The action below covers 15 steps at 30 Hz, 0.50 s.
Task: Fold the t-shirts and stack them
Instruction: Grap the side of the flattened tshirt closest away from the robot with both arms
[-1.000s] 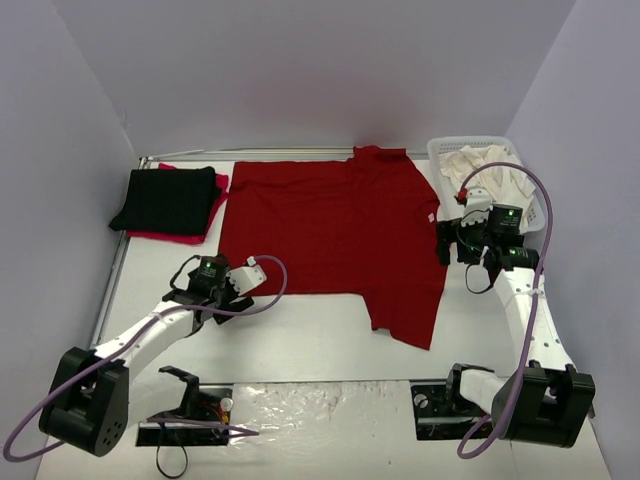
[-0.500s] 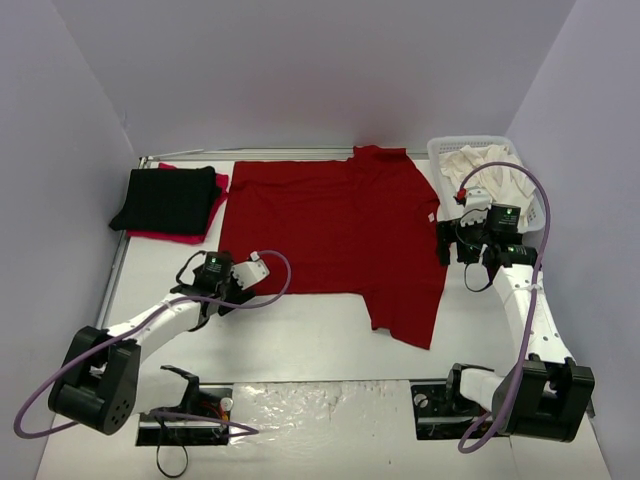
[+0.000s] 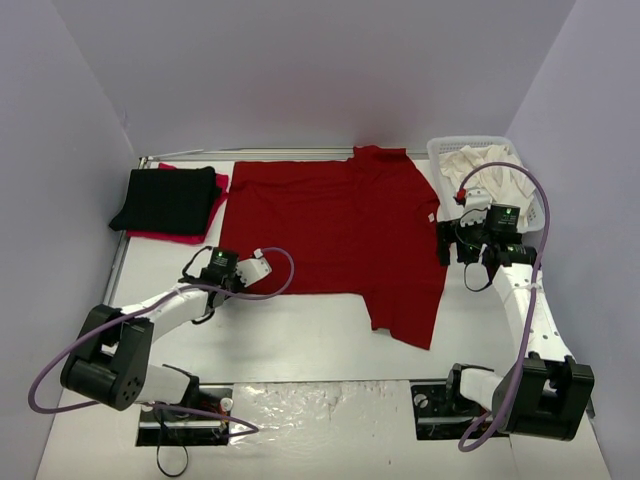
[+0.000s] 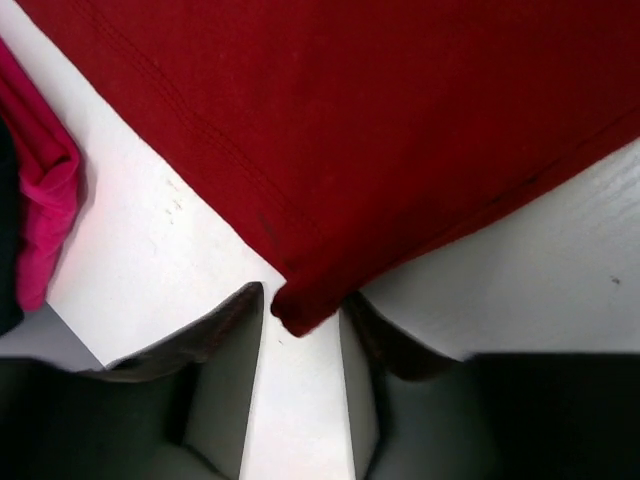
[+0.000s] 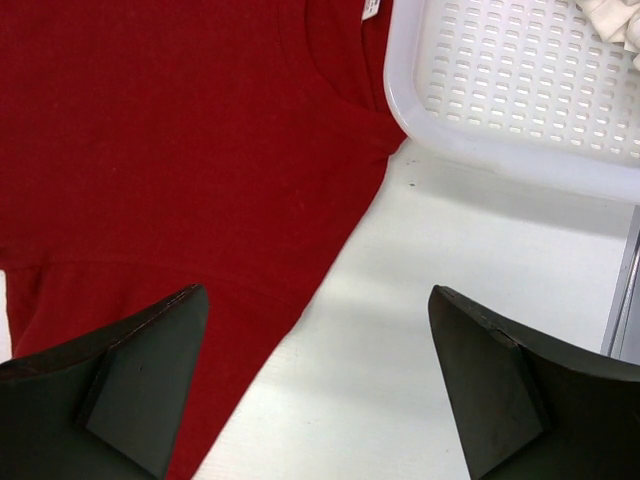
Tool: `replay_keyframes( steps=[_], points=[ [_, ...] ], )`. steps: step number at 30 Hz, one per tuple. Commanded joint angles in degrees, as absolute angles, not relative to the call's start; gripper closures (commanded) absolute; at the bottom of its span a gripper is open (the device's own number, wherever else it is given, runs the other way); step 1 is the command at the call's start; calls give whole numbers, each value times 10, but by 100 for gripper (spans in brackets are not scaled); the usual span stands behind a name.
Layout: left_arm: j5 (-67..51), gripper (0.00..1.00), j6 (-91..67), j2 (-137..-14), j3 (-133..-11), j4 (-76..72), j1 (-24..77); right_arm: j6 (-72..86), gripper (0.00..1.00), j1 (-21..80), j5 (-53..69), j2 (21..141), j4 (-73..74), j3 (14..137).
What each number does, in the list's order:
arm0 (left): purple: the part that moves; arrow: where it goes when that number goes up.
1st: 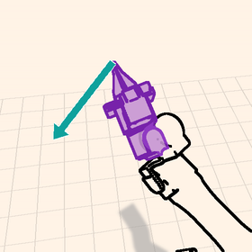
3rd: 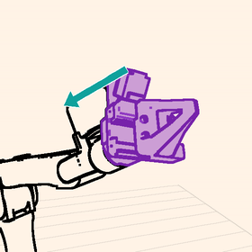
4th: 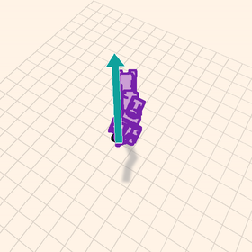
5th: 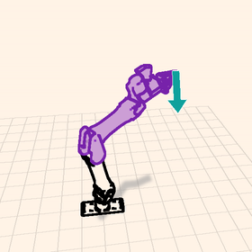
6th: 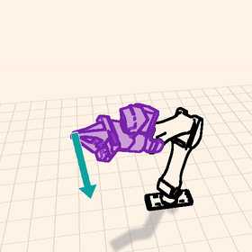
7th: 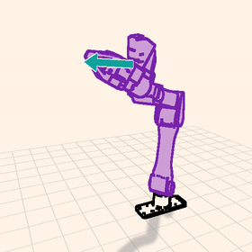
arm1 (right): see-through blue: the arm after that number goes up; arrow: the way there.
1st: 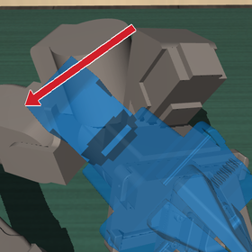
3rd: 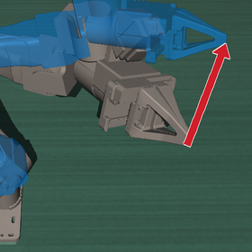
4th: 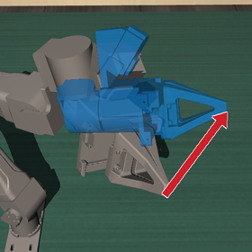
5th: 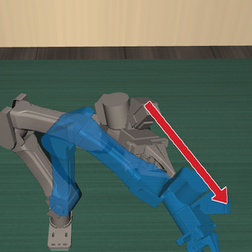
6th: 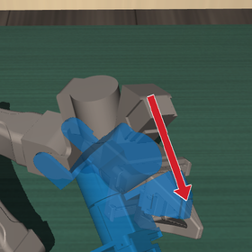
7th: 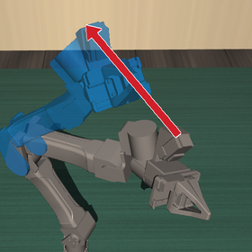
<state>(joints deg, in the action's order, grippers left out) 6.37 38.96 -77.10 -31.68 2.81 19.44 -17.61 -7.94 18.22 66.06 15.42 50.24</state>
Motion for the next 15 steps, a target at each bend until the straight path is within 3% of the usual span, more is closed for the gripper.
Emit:
replay_keyframes(
  steps=[1, 4, 10, 15],
  points=[
    [56, 79, 389, -780, -337, 80, 193, -174, 12, -84, 178, 659, 149, 513],
    [43, 97, 388, -778, -352, 109, 193, -175, 12, -83, 185, 657, 149, 513],
    [19, 98, 371, -772, -398, 165, 192, -238, 11, -73, 219, 663, 220, 573],
    [9, 98, 355, -781, -440, 199, 192, -403, 11, -65, 197, 722, 385, 652]
  ],
)
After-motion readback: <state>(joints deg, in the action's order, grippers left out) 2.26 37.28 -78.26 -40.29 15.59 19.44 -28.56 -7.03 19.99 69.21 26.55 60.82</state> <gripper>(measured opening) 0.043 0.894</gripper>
